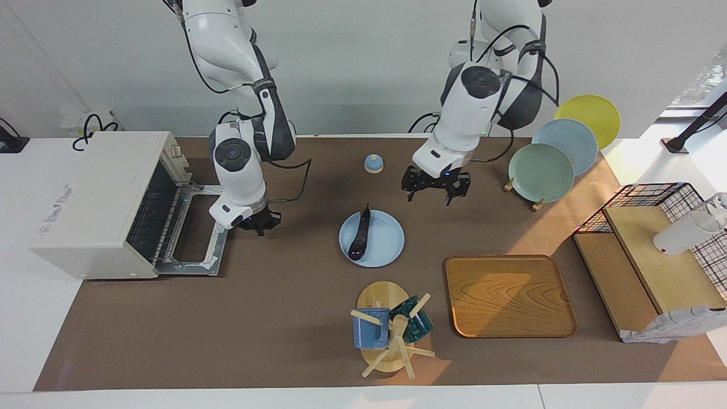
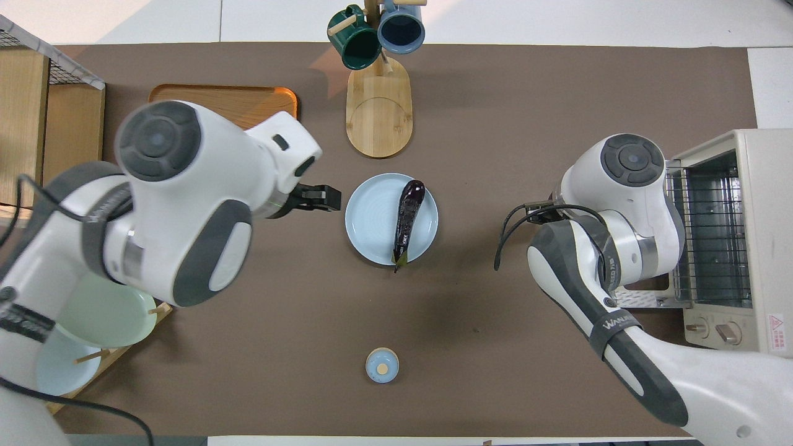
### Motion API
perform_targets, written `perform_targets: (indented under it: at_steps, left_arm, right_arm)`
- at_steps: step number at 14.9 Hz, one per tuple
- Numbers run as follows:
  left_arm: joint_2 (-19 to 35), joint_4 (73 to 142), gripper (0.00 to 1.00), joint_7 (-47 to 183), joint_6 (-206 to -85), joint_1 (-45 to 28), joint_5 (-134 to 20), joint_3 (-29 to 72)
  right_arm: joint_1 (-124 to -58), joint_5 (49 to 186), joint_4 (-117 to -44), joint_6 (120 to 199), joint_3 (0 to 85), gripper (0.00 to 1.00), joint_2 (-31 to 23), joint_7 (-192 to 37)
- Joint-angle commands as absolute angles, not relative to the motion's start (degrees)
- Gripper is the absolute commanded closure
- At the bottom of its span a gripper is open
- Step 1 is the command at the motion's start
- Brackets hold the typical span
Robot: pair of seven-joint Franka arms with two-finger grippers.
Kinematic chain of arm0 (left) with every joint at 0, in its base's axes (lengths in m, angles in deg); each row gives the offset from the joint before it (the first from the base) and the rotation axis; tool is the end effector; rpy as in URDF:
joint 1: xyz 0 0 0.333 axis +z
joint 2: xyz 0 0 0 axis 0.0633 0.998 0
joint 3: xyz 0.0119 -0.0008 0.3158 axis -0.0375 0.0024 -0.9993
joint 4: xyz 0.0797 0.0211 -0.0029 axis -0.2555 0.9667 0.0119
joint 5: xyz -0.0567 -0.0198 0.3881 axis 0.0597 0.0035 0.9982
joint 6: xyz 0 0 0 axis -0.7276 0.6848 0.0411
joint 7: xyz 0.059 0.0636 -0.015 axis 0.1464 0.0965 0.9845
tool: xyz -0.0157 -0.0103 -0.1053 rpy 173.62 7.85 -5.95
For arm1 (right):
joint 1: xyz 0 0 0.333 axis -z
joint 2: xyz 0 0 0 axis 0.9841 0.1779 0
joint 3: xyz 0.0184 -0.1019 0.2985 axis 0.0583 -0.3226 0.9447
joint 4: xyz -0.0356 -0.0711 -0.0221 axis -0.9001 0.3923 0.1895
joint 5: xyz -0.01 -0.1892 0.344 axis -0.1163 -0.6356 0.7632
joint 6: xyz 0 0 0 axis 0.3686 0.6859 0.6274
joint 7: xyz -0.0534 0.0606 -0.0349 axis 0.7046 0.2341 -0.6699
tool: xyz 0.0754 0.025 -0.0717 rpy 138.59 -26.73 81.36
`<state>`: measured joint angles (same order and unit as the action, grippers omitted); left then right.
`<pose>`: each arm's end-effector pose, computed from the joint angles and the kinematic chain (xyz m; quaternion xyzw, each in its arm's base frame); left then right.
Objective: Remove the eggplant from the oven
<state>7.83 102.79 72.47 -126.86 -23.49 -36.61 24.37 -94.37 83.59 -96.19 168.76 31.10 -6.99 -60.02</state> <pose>0.5175 -0.3378 0.4512 0.9934 -0.0938 0.0225 0.0616 0.5588 0.1015 0.3182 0.9984 0.0251 -0.0364 0.0362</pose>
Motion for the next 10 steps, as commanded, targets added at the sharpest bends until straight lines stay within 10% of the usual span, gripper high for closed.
perform_targets:
  at_steps: [1, 10]
  left_arm:
    - [9.1, 107.6, 0.00, 72.4, -136.4, -27.9, -37.4, 23.3]
    - [19.5, 108.0, 0.00, 72.8, -150.3, -35.2, -37.5, 23.3]
  right_arm:
    - [-91.3, 83.0, -101.0, 173.5, 31.8, 0.96, -9.0, -62.7]
    - [-88.2, 74.9, -102.5, 175.6, 31.9, 0.96, -8.6, -65.6]
